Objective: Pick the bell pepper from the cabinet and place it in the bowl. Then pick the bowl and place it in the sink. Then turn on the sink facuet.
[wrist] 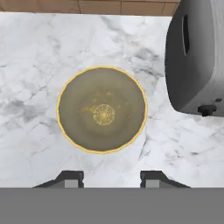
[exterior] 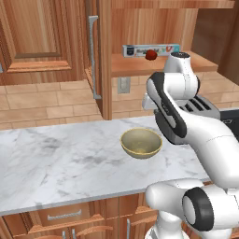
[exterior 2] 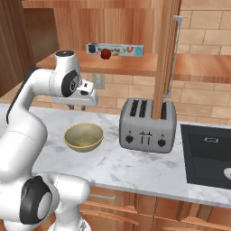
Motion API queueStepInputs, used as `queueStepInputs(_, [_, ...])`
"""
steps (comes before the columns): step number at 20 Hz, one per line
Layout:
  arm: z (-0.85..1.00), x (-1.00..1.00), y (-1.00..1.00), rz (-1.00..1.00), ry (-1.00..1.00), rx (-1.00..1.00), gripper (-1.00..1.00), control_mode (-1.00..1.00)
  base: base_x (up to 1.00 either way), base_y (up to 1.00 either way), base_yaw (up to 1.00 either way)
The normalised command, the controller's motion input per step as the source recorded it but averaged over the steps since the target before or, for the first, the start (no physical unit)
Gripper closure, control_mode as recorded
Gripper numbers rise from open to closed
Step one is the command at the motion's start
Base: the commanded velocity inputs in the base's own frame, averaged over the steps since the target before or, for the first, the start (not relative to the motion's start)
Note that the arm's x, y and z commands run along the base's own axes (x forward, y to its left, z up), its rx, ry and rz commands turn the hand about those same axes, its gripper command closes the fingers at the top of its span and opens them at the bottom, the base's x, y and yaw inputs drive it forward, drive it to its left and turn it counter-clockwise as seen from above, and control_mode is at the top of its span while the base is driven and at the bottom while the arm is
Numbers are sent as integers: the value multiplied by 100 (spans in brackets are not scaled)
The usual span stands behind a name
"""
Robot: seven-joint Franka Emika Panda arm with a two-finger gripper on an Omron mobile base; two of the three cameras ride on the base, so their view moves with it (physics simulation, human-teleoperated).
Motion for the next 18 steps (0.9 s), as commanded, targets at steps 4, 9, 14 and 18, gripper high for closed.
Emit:
queueStepInputs(4, [13,-15,0,-1,-17,0,-100,-100,0,0,0])
queueStepInputs(9, [76,-11,-2,-13,-39,-5,-100,-100,0,0,0])
queueStepInputs(14, [81,0,0,-14,-36,-4,-100,-100,0,0,0])
queueStepInputs(18, [59,14,-4,-11,-23,0,-100,-100,0,0,0])
